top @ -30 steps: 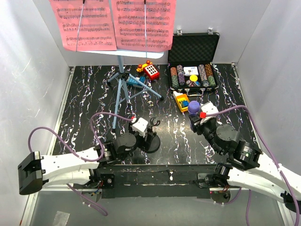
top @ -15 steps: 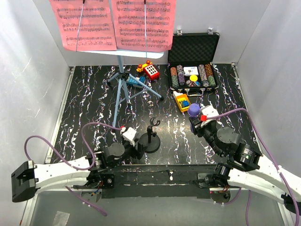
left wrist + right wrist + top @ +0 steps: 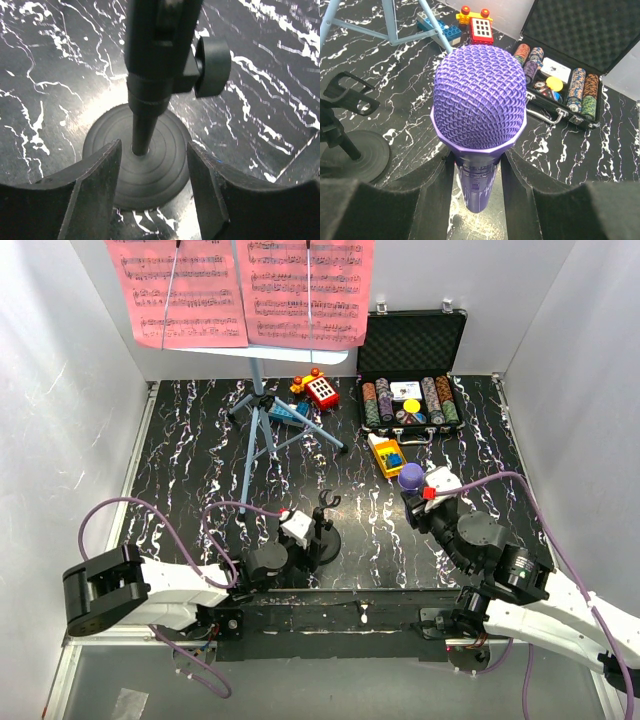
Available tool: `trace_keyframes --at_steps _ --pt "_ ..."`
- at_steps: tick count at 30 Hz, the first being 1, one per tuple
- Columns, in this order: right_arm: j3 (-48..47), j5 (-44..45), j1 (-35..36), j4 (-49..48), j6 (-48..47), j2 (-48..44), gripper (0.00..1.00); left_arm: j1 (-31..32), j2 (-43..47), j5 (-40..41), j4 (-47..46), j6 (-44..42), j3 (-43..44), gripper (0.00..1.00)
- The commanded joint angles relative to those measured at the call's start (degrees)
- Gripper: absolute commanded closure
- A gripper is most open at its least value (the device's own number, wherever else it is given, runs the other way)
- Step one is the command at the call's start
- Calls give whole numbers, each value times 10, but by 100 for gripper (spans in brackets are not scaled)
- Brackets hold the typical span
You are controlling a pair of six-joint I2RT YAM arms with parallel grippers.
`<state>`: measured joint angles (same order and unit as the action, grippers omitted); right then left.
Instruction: Pack up the instrument practice props
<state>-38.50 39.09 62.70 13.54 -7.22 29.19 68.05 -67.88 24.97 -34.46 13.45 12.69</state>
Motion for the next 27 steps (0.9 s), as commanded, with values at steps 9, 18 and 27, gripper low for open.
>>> trace_keyframes --at_steps 9,18,27 --pt "9 19 1 -40 6 2 99 0 -72 42 -155 -26 16 65" --pt "10 15 1 -32 10 2 99 -1 -89 53 -180 -26 10 81" --pt "5 12 2 -20 19 4 99 -3 -113 55 -200 -25 22 62"
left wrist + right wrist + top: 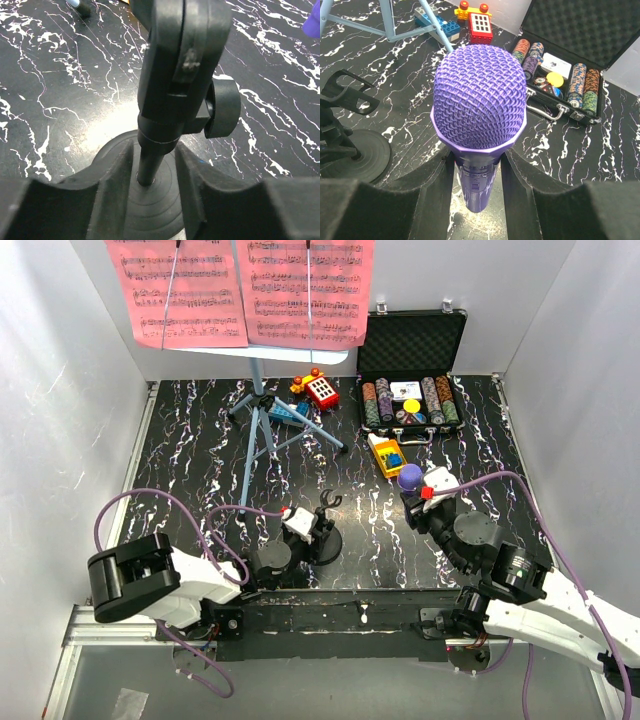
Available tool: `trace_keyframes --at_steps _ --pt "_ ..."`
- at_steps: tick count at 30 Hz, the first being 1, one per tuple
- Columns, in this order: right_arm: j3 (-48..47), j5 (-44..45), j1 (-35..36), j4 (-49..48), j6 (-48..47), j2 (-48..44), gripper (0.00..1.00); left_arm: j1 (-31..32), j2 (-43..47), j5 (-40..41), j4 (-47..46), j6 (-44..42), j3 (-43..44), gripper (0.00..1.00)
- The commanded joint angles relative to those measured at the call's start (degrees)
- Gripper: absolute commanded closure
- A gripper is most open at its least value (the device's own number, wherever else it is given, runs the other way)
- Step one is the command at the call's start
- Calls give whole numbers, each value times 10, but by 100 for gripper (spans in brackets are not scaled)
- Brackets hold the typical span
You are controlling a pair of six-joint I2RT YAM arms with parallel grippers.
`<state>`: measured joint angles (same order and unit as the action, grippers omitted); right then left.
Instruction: Pack up the instrument practice props
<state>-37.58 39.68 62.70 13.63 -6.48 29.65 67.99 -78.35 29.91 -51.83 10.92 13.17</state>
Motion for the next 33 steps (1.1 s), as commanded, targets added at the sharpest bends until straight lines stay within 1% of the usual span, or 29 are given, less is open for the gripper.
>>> trace_keyframes --at_steps 1,3,5,6,7,8,10,12,16,17,19,21,24,27,28,29,30,32,33 --pt "-5 6 1 -21 11 1 99 -3 -12 4 -31 0 17 67" --pt "-5 5 1 -20 12 1 99 -3 -18 2 -34 -2 21 78" --pt "-6 5 1 -19 13 3 99 -3 -16 1 -34 -5 21 96" --pt "-8 6 2 -17 13 3 99 -3 -7 1 -28 -7 20 100" --pt "-9 6 1 -15 13 3 99 -3 10 1 -11 -11 20 100" --pt "-10 7 1 -14 13 2 99 -3 39 1 25 -11 22 100" --pt "-8 7 1 -15 14 -2 99 -3 106 11 143 -3 47 100" --pt "-4 7 1 -18 13 -8 99 -2 177 34 291 2 76 100" --pt "2 2 1 -26 15 -8 99 3 329 73 499 26 125 100" --pt "2 1 1 -26 15 -7 99 3 360 85 573 35 136 100" --pt "1 0 1 -27 16 -6 99 4 435 119 665 55 164 100" --pt "-1 -2 2 -27 16 -6 99 10 477 161 747 81 192 100" --pt "1 -5 1 -32 16 -7 99 14 496 203 801 87 218 100" --pt "-1 -11 1 -32 18 -5 99 13 481 289 872 126 251 100" --pt "-2 -13 1 -32 19 -3 99 13 477 332 893 152 261 100" --pt "-3 -14 1 -32 20 -3 99 13 480 355 892 151 265 100" --pt "-3 -14 2 -32 20 -1 99 12 483 369 878 128 269 100" --pt "-2 -20 1 -36 22 0 99 9 482 402 870 115 284 100" --pt "-2 -23 1 -37 23 2 99 7 480 411 861 95 290 100"
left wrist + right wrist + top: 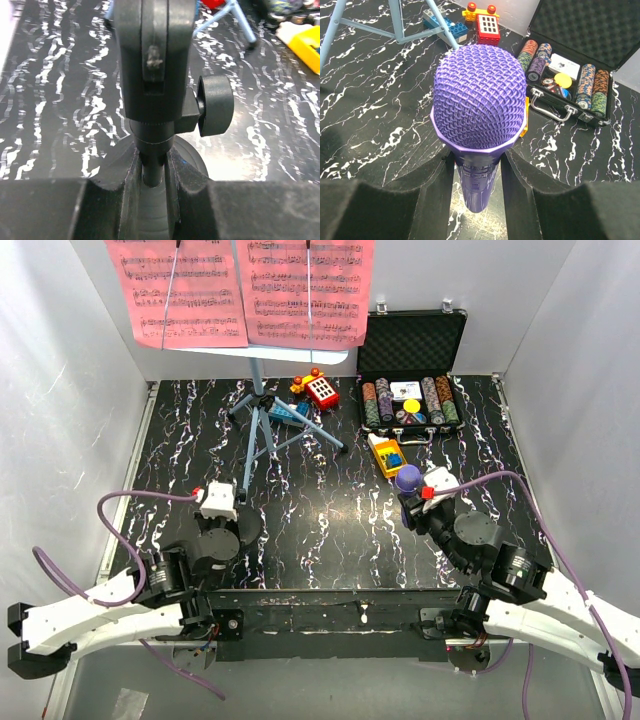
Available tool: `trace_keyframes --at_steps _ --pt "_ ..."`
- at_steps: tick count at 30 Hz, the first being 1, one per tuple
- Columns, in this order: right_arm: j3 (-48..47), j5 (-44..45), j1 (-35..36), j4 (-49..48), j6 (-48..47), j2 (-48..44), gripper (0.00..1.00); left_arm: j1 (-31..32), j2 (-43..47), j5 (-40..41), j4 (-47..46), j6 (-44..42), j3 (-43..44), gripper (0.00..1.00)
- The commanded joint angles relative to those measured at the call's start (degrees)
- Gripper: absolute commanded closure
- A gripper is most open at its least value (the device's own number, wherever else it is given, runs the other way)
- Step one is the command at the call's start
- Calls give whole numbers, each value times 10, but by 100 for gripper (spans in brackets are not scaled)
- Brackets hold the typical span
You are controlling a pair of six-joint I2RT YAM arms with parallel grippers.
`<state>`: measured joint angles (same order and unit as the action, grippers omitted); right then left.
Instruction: Pack up the instrument practice props
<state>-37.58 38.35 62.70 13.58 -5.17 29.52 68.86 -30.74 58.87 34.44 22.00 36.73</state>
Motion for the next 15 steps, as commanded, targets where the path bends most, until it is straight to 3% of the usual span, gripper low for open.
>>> trace_keyframes --at_steps 1,4,7,11,15 --pt "-2 -13 1 -38 9 5 99 -7 2 121 -18 -34 58 100" --pt "-4 -21 1 -44 7 16 99 -49 -16 53 -77 -78 55 100" --pt "-6 -28 1 -50 5 20 99 -142 -96 -71 -52 -32 76 100" --pt "-7 -28 2 -38 8 6 99 -281 -98 -200 -121 -48 63 100" --pt "3 -31 1 -41 9 -10 99 -469 -162 -361 -137 -50 101 100"
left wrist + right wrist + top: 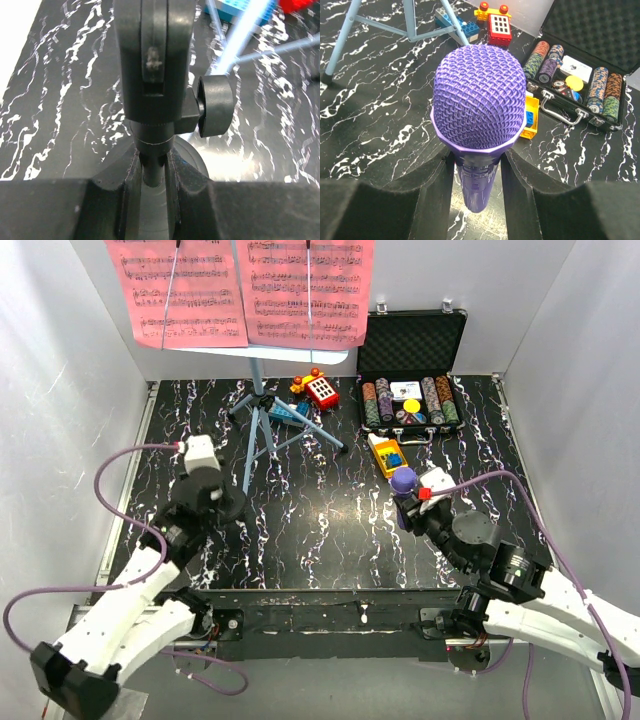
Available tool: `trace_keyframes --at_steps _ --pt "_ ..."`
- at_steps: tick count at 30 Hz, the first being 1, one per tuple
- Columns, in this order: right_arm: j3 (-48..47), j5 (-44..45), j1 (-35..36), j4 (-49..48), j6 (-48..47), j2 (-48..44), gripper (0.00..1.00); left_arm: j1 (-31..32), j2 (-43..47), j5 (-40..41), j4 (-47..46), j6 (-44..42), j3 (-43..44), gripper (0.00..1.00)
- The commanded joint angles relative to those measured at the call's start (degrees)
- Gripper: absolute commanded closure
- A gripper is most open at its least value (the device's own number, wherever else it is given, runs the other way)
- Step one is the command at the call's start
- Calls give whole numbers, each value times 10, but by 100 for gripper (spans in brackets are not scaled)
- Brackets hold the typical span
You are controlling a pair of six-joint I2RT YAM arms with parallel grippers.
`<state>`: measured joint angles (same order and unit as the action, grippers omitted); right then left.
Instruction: Pack up the instrument practice props
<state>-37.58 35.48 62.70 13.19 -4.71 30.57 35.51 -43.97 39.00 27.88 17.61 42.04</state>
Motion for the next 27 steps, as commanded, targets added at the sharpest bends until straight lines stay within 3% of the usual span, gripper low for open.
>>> trace_keyframes --at_steps 1,4,8,14,17,21,27 --pt "2 -4 1 -38 4 -22 99 -175 -46 -201 -81 0 52 100" --pt "-2 -9 1 -33 8 -21 99 -268 -88 -254 -141 17 38 100" --pt "-3 -25 1 -29 23 -27 99 -314 -165 -228 -251 20 -2 100" --pt "1 -65 1 -40 37 -19 99 -349 -273 -171 -533 3 -79 100" --pt "-7 -75 1 -38 35 -7 99 -352 -335 -129 -579 -40 -64 100" --pt "-3 -82 1 -40 37 -18 99 -380 -362 -127 -597 -99 -35 100" --pt "2 -97 1 -47 37 -33 99 -430 -372 -156 -635 -116 -33 100"
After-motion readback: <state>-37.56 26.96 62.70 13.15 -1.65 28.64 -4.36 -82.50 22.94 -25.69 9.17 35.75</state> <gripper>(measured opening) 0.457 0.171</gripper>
